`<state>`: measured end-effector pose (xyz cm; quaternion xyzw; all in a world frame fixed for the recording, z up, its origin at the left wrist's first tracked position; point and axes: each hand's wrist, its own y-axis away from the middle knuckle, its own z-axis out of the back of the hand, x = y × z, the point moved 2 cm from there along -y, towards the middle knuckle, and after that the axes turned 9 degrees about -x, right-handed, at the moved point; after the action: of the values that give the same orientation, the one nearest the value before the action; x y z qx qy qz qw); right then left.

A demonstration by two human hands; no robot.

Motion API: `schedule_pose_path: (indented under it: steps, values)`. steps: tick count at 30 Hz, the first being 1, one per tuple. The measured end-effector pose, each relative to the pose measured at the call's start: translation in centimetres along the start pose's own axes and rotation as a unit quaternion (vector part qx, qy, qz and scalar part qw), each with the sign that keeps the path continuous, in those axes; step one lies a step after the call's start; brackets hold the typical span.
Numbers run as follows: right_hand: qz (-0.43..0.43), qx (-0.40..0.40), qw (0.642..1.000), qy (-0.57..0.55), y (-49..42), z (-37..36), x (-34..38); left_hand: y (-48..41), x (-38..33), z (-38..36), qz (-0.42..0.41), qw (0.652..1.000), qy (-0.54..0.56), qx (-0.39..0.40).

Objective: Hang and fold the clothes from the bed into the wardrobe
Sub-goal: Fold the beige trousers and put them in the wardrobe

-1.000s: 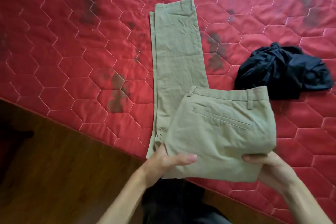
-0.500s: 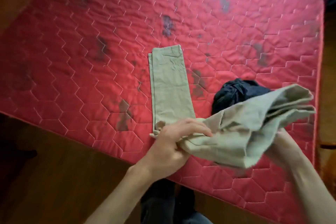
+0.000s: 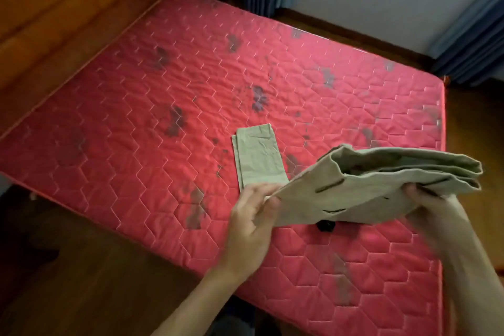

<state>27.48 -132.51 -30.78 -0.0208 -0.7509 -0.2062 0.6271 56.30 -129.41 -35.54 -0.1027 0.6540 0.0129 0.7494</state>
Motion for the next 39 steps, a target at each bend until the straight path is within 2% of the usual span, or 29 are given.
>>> schedule_pose_path:
  steps: [2, 3, 4, 7, 9, 11, 13, 17, 18, 22, 26, 29, 31, 33, 34, 36, 37, 39]
  values:
    - [0.017, 0.028, 0.999, -0.024, -0.2, -1.3, 2.3, -0.9, 1.8, 0.9, 0.16, 0.984, 0.034, -0.066]
    - [0.028, 0.034, 0.999, -0.024, -0.6, -1.4, 3.2, -1.5, 3.5, 1.1, 0.217, 0.973, 0.017, -0.072]
    - [0.035, 0.034, 0.998, -0.027, -1.0, -1.7, 3.9, -2.0, 4.9, 1.1, 0.254, 0.966, -0.024, -0.049]
    - [0.044, 0.05, 0.997, -0.037, -1.8, -2.5, 5.8, -3.3, 7.4, -0.3, 0.303, 0.934, -0.166, 0.09]
    - [0.046, 0.049, 0.997, -0.046, -2.1, -3.3, 7.3, -3.9, 7.8, -1.4, 0.339, 0.912, -0.188, 0.133]
    - [0.06, 0.036, 0.996, -0.057, -2.5, -3.8, 8.3, -4.6, 6.7, -2.4, 0.348, 0.914, -0.152, 0.142]
    - [0.072, 0.034, 0.995, -0.053, -2.6, -4.0, 9.1, -5.5, 5.1, -3.3, 0.354, 0.923, -0.063, 0.139]
    - [0.096, 0.033, 0.993, -0.053, -2.5, -4.5, 11.5, -5.8, 3.8, -4.8, 0.353, 0.915, 0.111, 0.163]
    - [0.105, 0.024, 0.993, -0.055, -2.7, -4.3, 12.1, -5.7, 3.8, -4.8, 0.349, 0.913, 0.152, 0.148]
    - [0.111, -0.06, 0.988, -0.084, -3.8, -2.4, 13.7, -6.0, 4.1, -2.8, 0.373, 0.87, 0.321, 0.035]
    - [0.076, -0.092, 0.99, -0.077, -3.8, -2.1, 13.0, -5.7, 4.3, -1.3, 0.384, 0.866, 0.321, -0.009]
    - [0.063, -0.087, 0.992, -0.067, -3.4, -2.8, 12.5, -5.5, 5.3, -0.2, 0.405, 0.878, 0.255, -0.023]
    - [0.068, -0.082, 0.992, -0.064, -3.0, -3.5, 12.7, -5.7, 6.4, 1.1, 0.388, 0.909, 0.128, -0.077]
    - [0.08, -0.075, 0.992, -0.062, -2.5, -4.1, 13.2, -6.5, 5.8, 2.3, 0.319, 0.939, 0.01, -0.13]
    - [0.085, -0.067, 0.992, -0.06, -2.3, -4.5, 13.5, -7.2, 4.1, 2.4, 0.278, 0.954, -0.003, -0.114]
    - [0.097, -0.05, 0.993, -0.053, -1.8, -5.4, 14.0, -9.0, -0.9, 1.7, 0.192, 0.981, 0.023, 0.006]
    - [0.101, -0.039, 0.993, -0.047, -1.5, -5.9, 14.2, -10.1, -3.6, 1.2, 0.153, 0.986, 0.038, 0.058]
    - [0.104, -0.015, 0.994, -0.036, -1.2, -6.8, 14.4, -12.1, -9.2, 0.2, 0.083, 0.988, 0.074, 0.11]
